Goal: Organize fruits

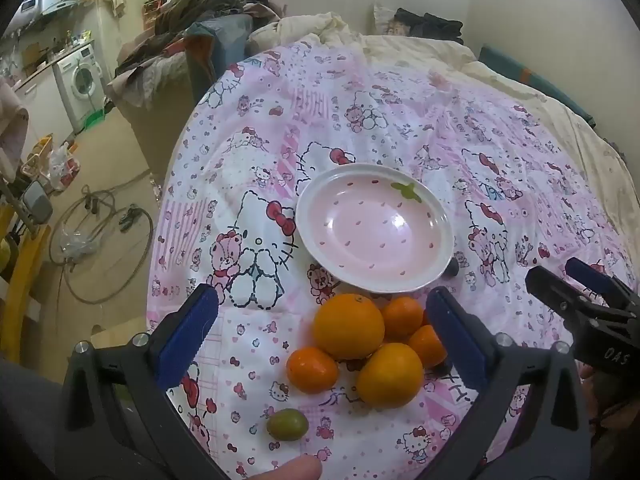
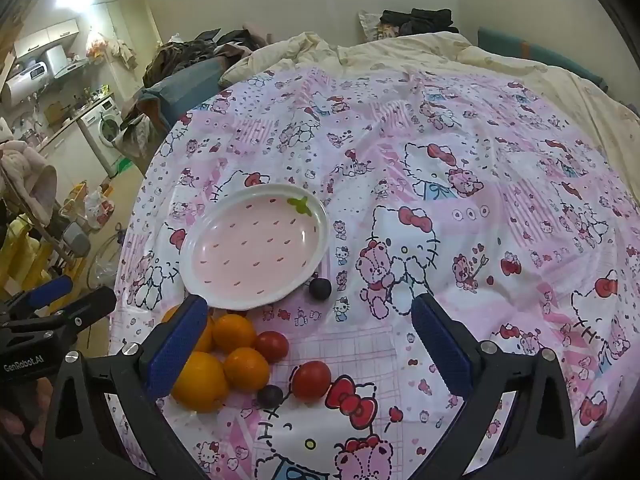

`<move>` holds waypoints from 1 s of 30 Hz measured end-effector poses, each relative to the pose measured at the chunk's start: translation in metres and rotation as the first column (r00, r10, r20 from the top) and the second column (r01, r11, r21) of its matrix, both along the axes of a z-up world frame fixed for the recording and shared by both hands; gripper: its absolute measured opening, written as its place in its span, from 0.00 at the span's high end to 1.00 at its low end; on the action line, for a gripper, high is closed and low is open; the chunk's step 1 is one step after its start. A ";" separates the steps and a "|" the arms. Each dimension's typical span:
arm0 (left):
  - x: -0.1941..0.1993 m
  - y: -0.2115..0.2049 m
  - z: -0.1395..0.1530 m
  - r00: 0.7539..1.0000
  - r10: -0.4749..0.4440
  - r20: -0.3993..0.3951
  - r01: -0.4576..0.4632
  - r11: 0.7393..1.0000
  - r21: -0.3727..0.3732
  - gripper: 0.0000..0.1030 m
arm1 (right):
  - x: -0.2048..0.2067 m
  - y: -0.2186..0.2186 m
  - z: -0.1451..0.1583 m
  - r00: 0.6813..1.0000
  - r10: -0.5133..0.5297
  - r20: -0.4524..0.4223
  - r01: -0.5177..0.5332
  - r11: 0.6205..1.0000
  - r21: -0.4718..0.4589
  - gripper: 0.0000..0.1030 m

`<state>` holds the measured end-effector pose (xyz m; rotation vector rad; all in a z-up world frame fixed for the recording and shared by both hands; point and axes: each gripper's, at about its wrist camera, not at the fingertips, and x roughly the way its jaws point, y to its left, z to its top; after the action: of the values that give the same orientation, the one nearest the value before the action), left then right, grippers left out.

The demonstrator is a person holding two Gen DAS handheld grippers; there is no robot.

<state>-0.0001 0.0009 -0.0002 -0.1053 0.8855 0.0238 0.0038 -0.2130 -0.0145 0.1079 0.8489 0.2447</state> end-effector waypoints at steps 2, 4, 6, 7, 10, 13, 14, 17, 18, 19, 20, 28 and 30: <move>0.000 0.001 0.000 1.000 -0.001 -0.003 0.001 1.000 0.002 0.00 | 0.000 0.000 0.000 1.000 0.002 -0.006 -0.002 1.000 0.011 0.00; 0.000 0.001 0.001 1.000 0.002 0.000 -0.002 1.000 0.011 0.00 | 0.001 0.000 0.000 1.000 0.004 -0.004 -0.004 1.000 0.009 0.00; -0.001 0.002 0.001 1.000 0.003 0.001 -0.003 1.000 0.010 0.00 | 0.000 0.000 0.000 1.000 0.002 -0.003 -0.002 1.000 0.011 0.00; -0.001 0.001 -0.002 1.000 0.003 0.000 -0.003 1.000 0.014 0.00 | 0.000 0.000 0.001 1.000 0.002 -0.003 -0.002 1.000 0.011 0.00; -0.001 0.000 -0.002 1.000 0.002 -0.002 -0.002 1.000 0.020 0.00 | 0.000 0.000 0.001 1.000 0.000 0.000 0.000 1.000 0.009 0.00; -0.001 0.000 -0.003 1.000 0.001 -0.003 -0.001 1.000 0.022 0.00 | 0.002 0.000 0.001 1.000 0.001 0.000 -0.001 1.000 0.009 0.00; -0.001 0.000 -0.003 1.000 0.001 -0.004 -0.001 1.000 0.022 0.00 | 0.002 0.000 0.001 1.000 0.002 -0.001 -0.002 1.000 0.010 0.00; -0.001 0.000 -0.003 1.000 0.001 -0.004 -0.001 1.000 0.021 0.00 | 0.000 0.002 0.002 1.000 0.006 -0.001 -0.006 1.000 0.005 0.00; 0.000 -0.001 -0.002 1.000 0.002 -0.006 -0.002 1.000 0.023 0.00 | -0.001 0.002 0.003 1.000 0.007 0.001 -0.007 1.000 0.005 0.00; 0.000 -0.001 -0.002 1.000 0.001 -0.006 -0.001 1.000 0.023 0.00 | -0.001 0.003 0.002 1.000 0.008 0.002 -0.008 1.000 0.004 0.00; 0.000 -0.001 -0.002 1.000 0.002 -0.006 -0.002 1.000 0.023 0.00 | -0.001 0.001 0.000 1.000 0.008 0.002 -0.008 1.000 0.004 0.00; -0.003 0.001 -0.004 1.000 0.001 -0.008 -0.001 1.000 0.024 0.00 | 0.001 0.001 0.000 1.000 0.007 0.000 -0.007 1.000 0.004 0.00; -0.003 0.001 -0.005 1.000 0.001 -0.009 -0.001 1.000 0.024 0.00 | 0.001 0.001 0.000 1.000 0.007 0.000 -0.007 1.000 0.005 0.00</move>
<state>-0.0030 0.0020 -0.0048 -0.0832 0.8936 0.0363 0.0045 -0.2118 -0.0147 0.1090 0.8492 0.2536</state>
